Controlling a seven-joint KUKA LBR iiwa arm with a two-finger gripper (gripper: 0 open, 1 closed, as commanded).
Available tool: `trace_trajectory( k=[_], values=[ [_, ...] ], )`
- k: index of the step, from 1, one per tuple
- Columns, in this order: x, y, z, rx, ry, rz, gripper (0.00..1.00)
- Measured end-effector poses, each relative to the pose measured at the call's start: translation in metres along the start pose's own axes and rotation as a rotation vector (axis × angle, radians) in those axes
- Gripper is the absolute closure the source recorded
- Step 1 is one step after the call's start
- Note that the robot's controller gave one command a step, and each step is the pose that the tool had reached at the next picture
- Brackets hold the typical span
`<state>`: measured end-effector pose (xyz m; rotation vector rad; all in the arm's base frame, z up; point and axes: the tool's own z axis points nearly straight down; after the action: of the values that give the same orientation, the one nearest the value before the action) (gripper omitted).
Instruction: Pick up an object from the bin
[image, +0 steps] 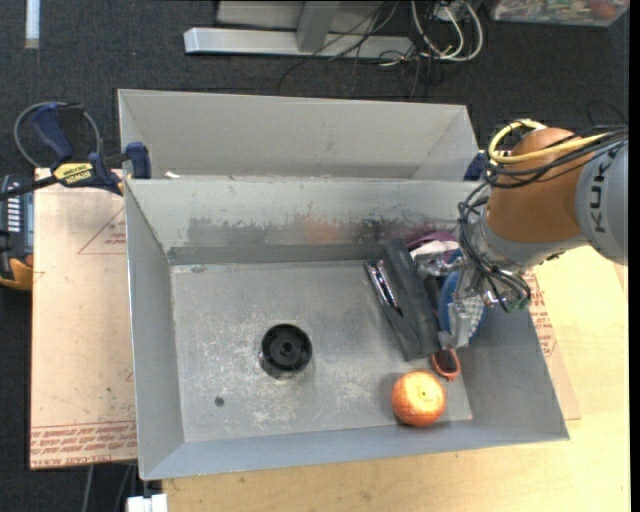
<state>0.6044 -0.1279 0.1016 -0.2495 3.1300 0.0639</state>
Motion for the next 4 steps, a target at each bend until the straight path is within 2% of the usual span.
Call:
trace_trajectory(
  k=[1,2,3,4],
  values=[
    [-0.009,0.027,-0.094,0.002,0.001,-0.040,0.00],
    [0.000,0.005,-0.016,0.002,-0.004,-0.225,0.00],
    [-0.012,0.016,-0.114,-0.002,0.001,-0.148,0.00],
    [-0.010,-0.007,-0.016,0.005,-0.011,-0.349,0.00]
  ],
)
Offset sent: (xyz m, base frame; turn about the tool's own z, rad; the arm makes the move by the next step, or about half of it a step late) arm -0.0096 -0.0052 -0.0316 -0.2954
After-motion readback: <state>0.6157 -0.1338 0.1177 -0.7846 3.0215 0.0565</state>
